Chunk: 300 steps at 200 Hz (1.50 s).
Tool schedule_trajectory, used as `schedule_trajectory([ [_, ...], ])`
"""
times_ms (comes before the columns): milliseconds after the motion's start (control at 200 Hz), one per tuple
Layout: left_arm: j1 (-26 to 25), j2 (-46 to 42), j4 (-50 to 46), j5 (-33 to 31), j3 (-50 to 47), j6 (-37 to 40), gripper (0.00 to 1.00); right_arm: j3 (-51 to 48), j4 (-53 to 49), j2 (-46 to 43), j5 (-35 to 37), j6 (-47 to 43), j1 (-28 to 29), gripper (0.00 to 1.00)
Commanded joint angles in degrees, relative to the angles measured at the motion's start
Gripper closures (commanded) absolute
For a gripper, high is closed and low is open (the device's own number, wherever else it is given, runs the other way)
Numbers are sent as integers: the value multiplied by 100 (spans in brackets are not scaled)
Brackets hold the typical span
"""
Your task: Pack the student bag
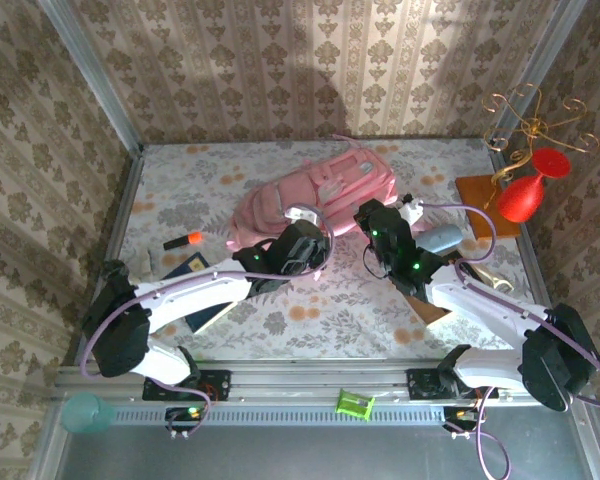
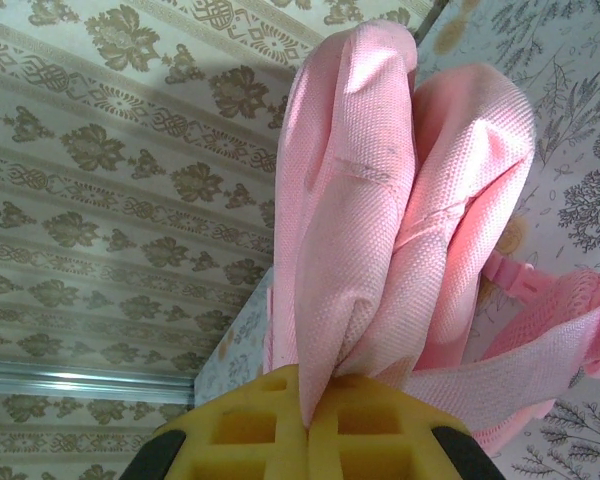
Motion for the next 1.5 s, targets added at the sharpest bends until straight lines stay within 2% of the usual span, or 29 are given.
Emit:
schedule_trajectory([
  [0,-12,83,435,-84,-80,47,72,409,390,3,66,124,121,100],
  [335,-40,69,613,-243,-265,60,75,457,375,-6,129,97,129,100],
  [510,-19,84,785,-211,-368,89,81,458,381,-14,134,88,125,100],
  [740,11,115,1063,-90,-443,189,77,446,376,12,110,104,128,100],
  [1090,54,292,1257,-112,-453,217,81,416,375,14,88,115,129,100],
  [1215,66,248,1303,9,-466,342,90,342,339,-23,199,98,124,100],
  [1265,64,209,1319,49,-513,436,100,306,333,-32,239,91,120,100],
  [1495,234,-156,1482,612,-916,953,100,197,154,-68,198,-139,-82,100],
])
